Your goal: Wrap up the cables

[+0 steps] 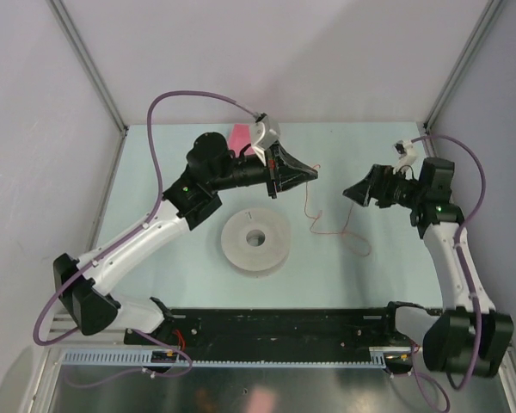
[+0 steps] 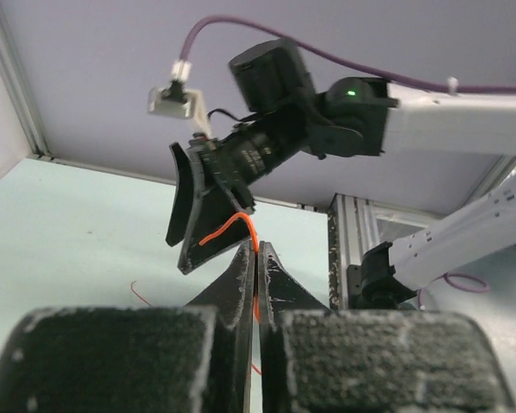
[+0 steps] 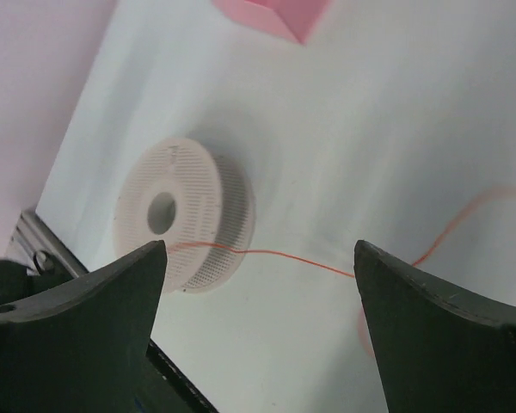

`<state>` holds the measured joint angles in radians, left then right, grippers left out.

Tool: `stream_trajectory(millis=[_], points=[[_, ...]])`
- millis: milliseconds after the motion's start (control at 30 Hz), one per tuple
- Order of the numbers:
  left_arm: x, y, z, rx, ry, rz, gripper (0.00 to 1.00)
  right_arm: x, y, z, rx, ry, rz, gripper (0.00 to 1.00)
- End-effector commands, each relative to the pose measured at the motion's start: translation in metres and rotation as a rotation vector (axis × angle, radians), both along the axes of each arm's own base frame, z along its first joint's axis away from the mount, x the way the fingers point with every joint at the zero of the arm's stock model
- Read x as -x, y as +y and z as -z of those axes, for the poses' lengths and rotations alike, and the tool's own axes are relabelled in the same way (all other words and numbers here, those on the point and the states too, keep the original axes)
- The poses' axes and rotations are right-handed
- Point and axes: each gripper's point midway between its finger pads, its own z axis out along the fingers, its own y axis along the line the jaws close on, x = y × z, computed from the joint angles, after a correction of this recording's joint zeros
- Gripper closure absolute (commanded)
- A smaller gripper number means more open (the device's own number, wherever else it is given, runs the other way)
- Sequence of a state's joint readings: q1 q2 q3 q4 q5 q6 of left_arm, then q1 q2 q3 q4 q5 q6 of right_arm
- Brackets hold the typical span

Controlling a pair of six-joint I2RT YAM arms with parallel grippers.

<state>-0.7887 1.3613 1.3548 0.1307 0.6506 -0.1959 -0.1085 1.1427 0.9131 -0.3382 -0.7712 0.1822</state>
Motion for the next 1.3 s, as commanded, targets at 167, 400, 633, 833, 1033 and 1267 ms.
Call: stream_trajectory(millis=[167,400,633,833,1033,1267], points=[[-0.003,-0.002,-0.013,0.108,0.153,0.021,1.00,0.042,0.069,-0.113,0.005,-0.533,-0.308,0.05],[-0.005,-0.002,-0.012,0.130,0.204,0.011,1.00,0.080,0.126,-0.165,-0.098,-0.730,-0.428,0.08],[-0.009,-0.001,-0.005,0.134,0.225,-0.013,1.00,0.089,0.153,-0.169,-0.134,-0.754,-0.477,0.18],[-0.015,0.007,-0.007,0.133,0.192,-0.020,1.00,0.077,0.139,-0.155,-0.040,-0.747,-0.431,0.22],[-0.017,0.014,-0.012,0.132,0.139,-0.023,1.00,0.060,0.104,-0.155,-0.016,-0.724,-0.351,0.13],[-0.022,0.011,-0.015,0.150,0.171,-0.027,1.00,0.077,0.137,-0.173,-0.126,-0.744,-0.421,0.07]])
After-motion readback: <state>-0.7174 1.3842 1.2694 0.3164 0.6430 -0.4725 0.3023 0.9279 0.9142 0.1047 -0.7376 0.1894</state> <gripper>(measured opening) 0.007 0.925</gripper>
